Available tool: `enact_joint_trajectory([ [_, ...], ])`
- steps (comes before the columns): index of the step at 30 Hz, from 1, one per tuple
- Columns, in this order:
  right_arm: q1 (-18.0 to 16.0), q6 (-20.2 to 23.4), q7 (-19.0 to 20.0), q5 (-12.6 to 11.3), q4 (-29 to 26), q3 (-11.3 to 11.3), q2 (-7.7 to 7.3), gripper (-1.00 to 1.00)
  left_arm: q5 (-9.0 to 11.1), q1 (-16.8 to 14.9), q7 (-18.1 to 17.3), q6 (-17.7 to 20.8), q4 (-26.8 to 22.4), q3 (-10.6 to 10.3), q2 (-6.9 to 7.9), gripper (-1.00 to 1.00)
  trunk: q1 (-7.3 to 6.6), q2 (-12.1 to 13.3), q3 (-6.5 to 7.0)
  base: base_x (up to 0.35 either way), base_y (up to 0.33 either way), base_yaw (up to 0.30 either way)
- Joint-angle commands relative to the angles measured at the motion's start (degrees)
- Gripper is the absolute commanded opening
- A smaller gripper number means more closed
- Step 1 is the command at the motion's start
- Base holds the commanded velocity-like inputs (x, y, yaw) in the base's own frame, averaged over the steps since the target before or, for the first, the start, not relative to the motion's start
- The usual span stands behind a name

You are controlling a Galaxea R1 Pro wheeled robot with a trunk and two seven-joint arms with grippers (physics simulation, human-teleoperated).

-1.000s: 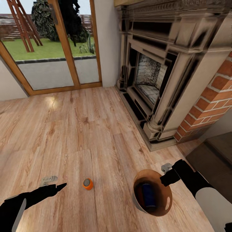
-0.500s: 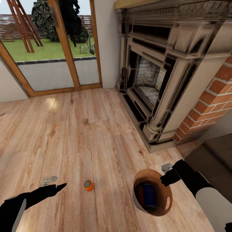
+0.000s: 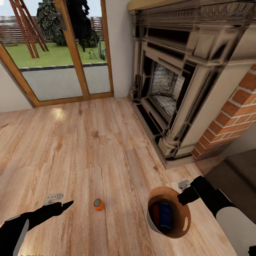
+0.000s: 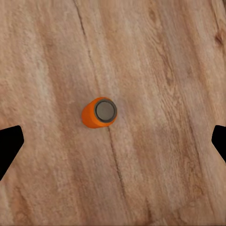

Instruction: Put the three can of soda from the living room inside the tash can in the kitchen.

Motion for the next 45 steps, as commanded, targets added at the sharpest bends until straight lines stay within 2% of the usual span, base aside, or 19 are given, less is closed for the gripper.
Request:
enact_joint_trajectory([
  [1,0.0,0.7,0.3,-1.4,0.0,-0.1,0.03,-1.00,0.0,0.0,0.0,-0.1,0.0,0.0,0.00,1.00,0.00,0.0,0.00,0.000,0.000,0.172],
  [16,0.0,0.7,0.4,-1.4,0.0,0.0,0.14,-1.00,-0.3,0.0,0.0,-0.4,0.3,0.0,0.00,1.00,0.00,0.0,0.00,0.044,-0.031,0.241],
  [32,0.0,0.7,0.3,-1.4,0.0,0.0,0.15,-1.00,0.1,0.0,0.0,-0.4,0.4,0.0,-0.09,1.00,0.00,0.0,0.00,0.197,-0.240,0.250],
  [45,0.0,0.7,0.0,-1.4,0.0,0.0,0.22,-1.00,-0.3,0.0,0.0,-0.5,0.8,0.0,-0.17,1.00,0.00,0.0,0.00,0.065,-0.066,0.052],
])
